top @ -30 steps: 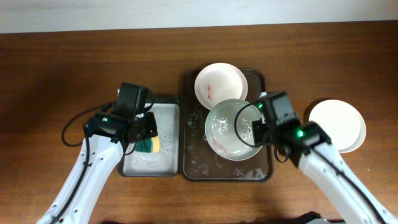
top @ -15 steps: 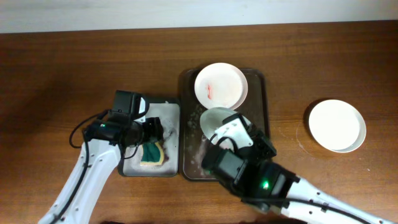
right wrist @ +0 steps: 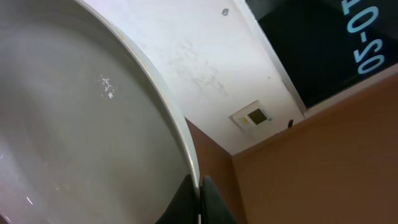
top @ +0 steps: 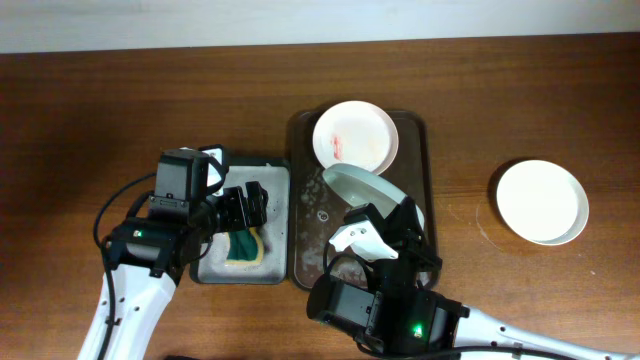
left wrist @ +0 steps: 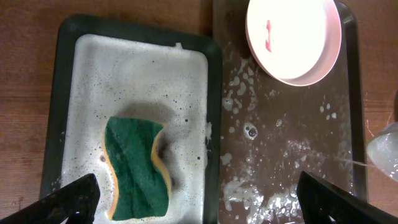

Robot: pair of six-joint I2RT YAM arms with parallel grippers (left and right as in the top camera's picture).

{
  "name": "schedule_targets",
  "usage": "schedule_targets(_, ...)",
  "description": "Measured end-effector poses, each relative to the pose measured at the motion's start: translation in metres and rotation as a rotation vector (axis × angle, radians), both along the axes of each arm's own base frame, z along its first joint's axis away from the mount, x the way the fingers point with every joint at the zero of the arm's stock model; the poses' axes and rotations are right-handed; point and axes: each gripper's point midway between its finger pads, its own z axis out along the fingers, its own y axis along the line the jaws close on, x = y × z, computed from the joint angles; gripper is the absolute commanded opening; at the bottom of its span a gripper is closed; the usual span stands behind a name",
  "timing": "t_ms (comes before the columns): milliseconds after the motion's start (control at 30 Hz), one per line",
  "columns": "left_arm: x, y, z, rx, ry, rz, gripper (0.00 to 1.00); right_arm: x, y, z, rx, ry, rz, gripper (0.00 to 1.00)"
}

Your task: Clean dirty plates on tray and stack at the side

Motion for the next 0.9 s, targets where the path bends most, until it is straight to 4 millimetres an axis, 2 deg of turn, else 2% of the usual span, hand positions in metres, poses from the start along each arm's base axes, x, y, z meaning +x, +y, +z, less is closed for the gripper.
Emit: schedule_targets(900,-0.0002,0.0001,-0.0002,0.001,0.001,0.000,0.99,0.0016,0.0019,-0.0008,0.008,0.006,0.003,0.04)
